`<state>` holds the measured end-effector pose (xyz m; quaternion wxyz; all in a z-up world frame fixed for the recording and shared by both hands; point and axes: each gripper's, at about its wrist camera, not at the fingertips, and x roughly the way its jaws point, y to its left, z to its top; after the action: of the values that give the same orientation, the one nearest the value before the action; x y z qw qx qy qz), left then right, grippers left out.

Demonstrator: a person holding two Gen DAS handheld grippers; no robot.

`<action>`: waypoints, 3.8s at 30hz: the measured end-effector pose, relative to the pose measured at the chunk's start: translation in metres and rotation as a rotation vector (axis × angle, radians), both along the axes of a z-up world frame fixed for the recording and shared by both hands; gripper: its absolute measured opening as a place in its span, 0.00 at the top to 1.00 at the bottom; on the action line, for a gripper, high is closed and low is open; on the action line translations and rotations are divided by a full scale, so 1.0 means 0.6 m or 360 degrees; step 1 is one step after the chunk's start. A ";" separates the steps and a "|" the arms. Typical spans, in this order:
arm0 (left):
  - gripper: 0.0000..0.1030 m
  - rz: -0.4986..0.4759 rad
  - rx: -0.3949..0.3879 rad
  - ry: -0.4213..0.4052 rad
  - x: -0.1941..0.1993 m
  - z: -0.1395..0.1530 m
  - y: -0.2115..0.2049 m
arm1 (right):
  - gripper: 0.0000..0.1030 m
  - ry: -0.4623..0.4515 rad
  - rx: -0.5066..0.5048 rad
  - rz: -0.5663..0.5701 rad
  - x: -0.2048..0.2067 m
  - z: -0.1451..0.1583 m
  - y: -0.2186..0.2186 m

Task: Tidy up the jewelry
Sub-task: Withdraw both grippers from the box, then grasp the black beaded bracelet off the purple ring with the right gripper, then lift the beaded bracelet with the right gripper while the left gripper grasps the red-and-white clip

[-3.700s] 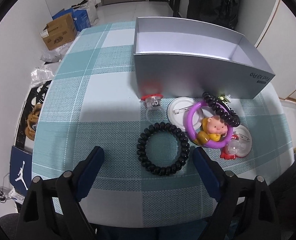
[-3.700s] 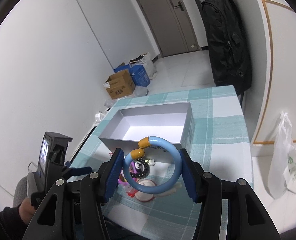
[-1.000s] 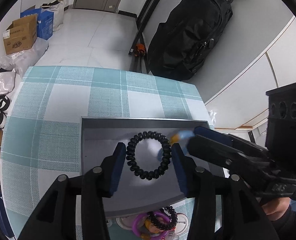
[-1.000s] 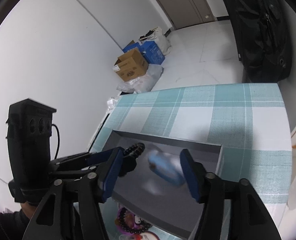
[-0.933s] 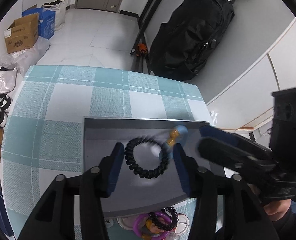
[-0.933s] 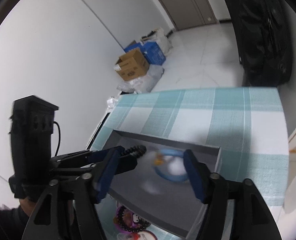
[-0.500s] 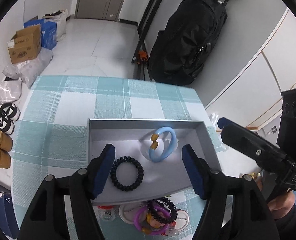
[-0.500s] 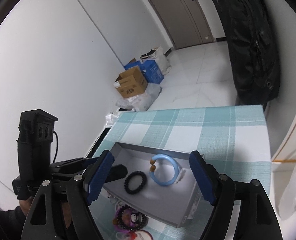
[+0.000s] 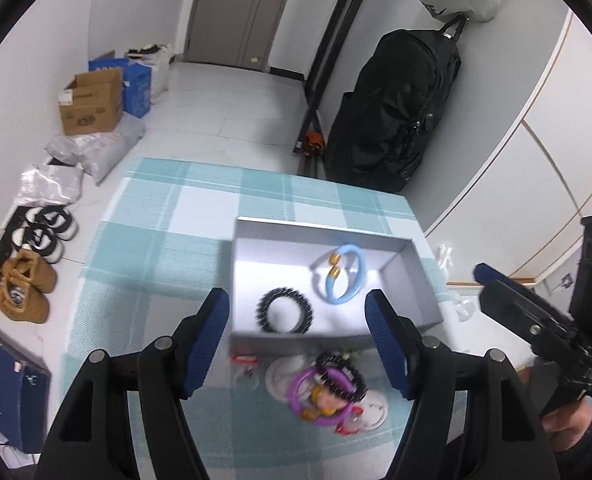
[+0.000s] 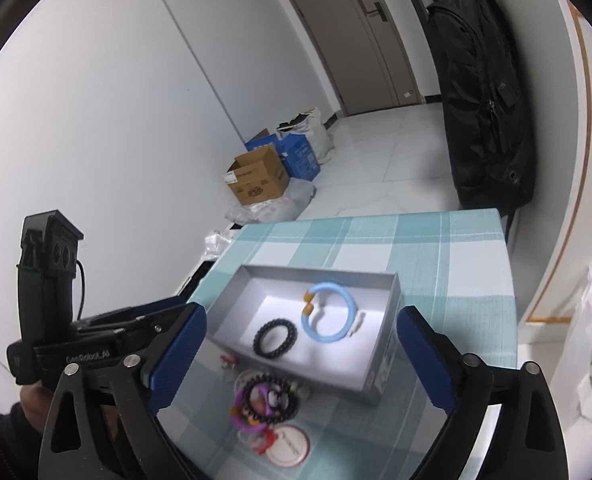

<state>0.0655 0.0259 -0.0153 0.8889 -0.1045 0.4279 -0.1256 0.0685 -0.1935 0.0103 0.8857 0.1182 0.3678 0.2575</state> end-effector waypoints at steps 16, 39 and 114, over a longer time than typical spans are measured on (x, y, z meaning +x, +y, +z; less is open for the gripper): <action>0.24 0.0128 0.0193 -0.0015 -0.080 -0.016 -0.005 | 0.00 0.0081 -0.0066 0.0032 -0.069 -0.035 0.020; 0.23 0.0214 0.0196 0.0175 -0.091 -0.053 0.040 | 0.05 0.0377 -0.0147 0.0114 -0.038 -0.118 0.086; 0.51 -0.0207 -0.0082 0.0454 -0.080 -0.100 -0.098 | 0.64 0.0169 0.0327 -0.0058 -0.030 -0.035 -0.045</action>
<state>0.0173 -0.0331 -0.0750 0.8062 -0.1160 0.5522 -0.1777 0.0507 -0.2204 -0.0110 0.8528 0.2285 0.3835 0.2710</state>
